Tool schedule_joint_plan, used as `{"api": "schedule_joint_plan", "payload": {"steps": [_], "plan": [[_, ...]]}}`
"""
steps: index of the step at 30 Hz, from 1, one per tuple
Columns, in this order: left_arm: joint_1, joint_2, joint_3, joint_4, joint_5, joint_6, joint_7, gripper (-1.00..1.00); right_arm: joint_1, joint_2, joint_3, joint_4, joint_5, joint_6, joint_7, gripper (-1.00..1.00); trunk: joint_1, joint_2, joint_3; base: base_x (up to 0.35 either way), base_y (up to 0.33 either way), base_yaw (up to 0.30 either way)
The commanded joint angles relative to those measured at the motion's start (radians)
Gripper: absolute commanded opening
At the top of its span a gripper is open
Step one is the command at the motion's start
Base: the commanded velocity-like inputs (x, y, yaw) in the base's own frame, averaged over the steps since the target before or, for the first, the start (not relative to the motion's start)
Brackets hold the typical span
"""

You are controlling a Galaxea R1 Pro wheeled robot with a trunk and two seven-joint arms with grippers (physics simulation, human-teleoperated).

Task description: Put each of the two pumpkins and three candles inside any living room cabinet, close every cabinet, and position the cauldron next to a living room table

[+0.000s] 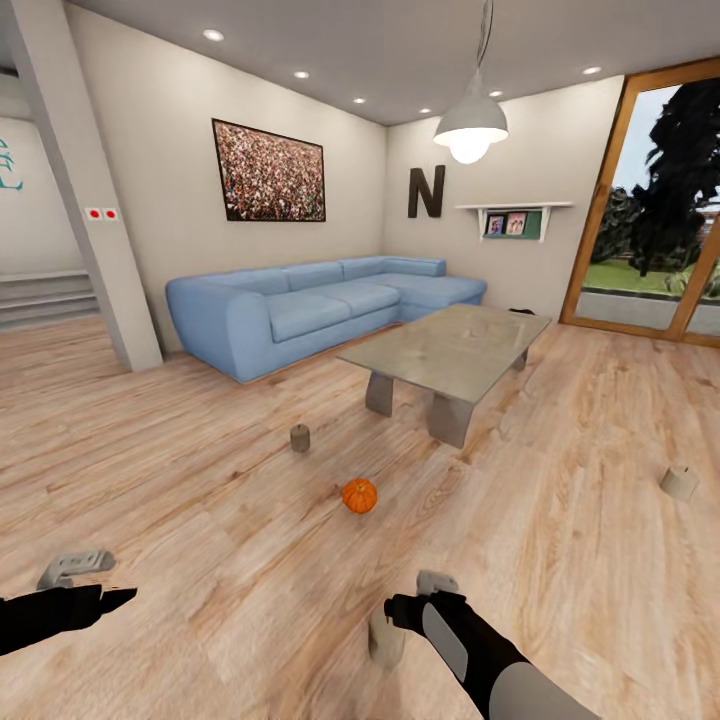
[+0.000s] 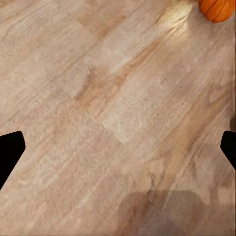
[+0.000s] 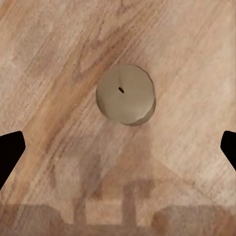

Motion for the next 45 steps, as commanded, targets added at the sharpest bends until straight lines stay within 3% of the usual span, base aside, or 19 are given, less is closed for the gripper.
{"api": "schedule_joint_plan", "payload": {"steps": [1,8,33,45], "plan": [[0.001,-0.007,0.001,0.002,-0.005,-0.005,-0.005,1.0,-0.001,-0.001,0.008,-0.002,-0.01,0.003,-0.009,1.0,0.0,0.0,-0.001,0.0,0.0,0.0],[0.008,-0.03,0.002,0.008,-0.005,-0.047,-0.002,1.0,-0.001,-0.001,0.03,-0.002,-0.01,0.004,-0.011,1.0,0.0,0.0,-0.001,0.09,0.025,0.0],[0.009,-0.032,0.002,0.015,-0.006,-0.052,-0.001,1.0,-0.001,-0.001,0.037,0.01,-0.012,0.004,-0.014,1.0,0.0,0.0,-0.001,0.123,0.012,0.0],[0.01,-0.032,0.002,0.018,-0.006,-0.057,-0.001,1.0,-0.001,0.0,0.037,0.012,-0.012,0.006,-0.016,1.0,0.005,-0.003,-0.047,0.002,0.0,0.0]]}}
